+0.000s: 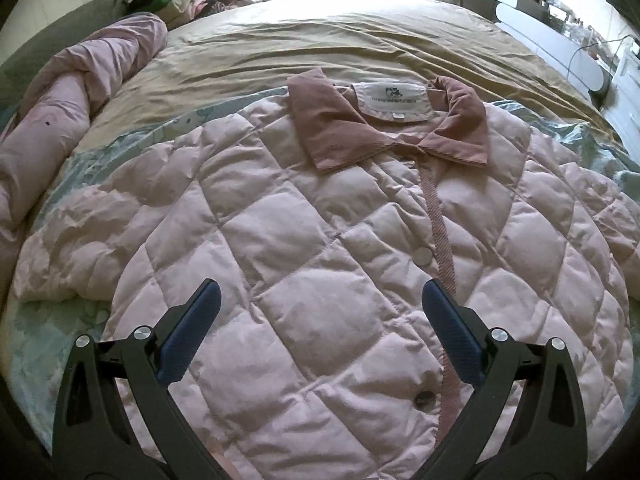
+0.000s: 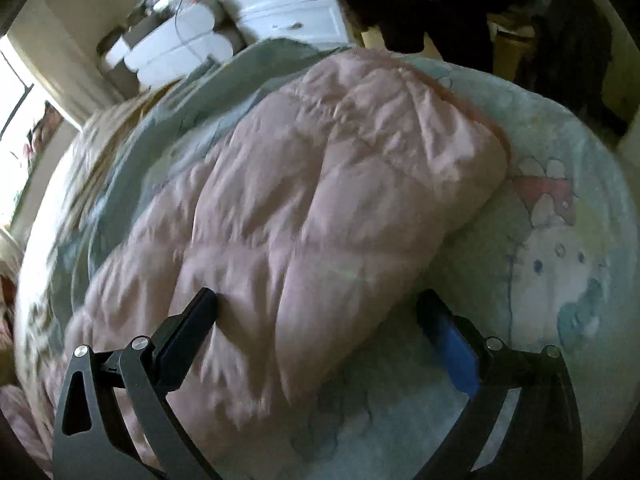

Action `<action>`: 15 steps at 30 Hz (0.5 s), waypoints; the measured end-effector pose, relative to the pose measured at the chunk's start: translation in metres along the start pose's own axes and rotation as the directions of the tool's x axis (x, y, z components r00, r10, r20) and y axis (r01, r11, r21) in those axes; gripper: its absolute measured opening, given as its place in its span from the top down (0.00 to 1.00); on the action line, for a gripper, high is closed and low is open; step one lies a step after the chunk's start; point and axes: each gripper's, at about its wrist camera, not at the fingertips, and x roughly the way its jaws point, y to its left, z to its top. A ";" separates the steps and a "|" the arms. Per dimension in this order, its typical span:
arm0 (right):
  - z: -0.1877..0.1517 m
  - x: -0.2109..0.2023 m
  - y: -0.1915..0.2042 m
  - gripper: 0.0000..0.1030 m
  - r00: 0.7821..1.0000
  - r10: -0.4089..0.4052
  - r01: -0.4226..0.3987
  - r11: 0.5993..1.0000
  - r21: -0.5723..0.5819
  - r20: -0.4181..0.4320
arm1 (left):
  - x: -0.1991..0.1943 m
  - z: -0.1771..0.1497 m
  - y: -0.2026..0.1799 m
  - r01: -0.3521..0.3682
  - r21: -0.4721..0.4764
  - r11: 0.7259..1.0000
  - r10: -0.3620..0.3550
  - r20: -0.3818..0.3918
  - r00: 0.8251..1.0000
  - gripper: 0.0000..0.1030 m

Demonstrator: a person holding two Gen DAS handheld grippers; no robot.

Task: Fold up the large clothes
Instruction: 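Carry the held sleeve across the jacket body toward the collar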

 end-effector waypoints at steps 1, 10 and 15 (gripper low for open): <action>0.003 0.002 -0.002 0.12 1.000 0.016 -0.016 1.000 0.016 0.003 | -0.001 0.000 0.002 0.002 -0.002 1.000 -0.002 0.001 1.000 0.08; 0.013 -0.040 0.005 0.77 0.979 0.135 -0.129 0.990 -0.050 0.155 | -0.021 0.003 0.023 0.007 -0.027 1.000 -0.006 0.029 1.000 0.08; 0.011 -0.083 0.041 0.83 0.949 0.235 -0.198 0.963 -0.185 0.209 | -0.036 0.002 0.034 0.014 -0.024 1.000 -0.013 0.052 0.999 0.08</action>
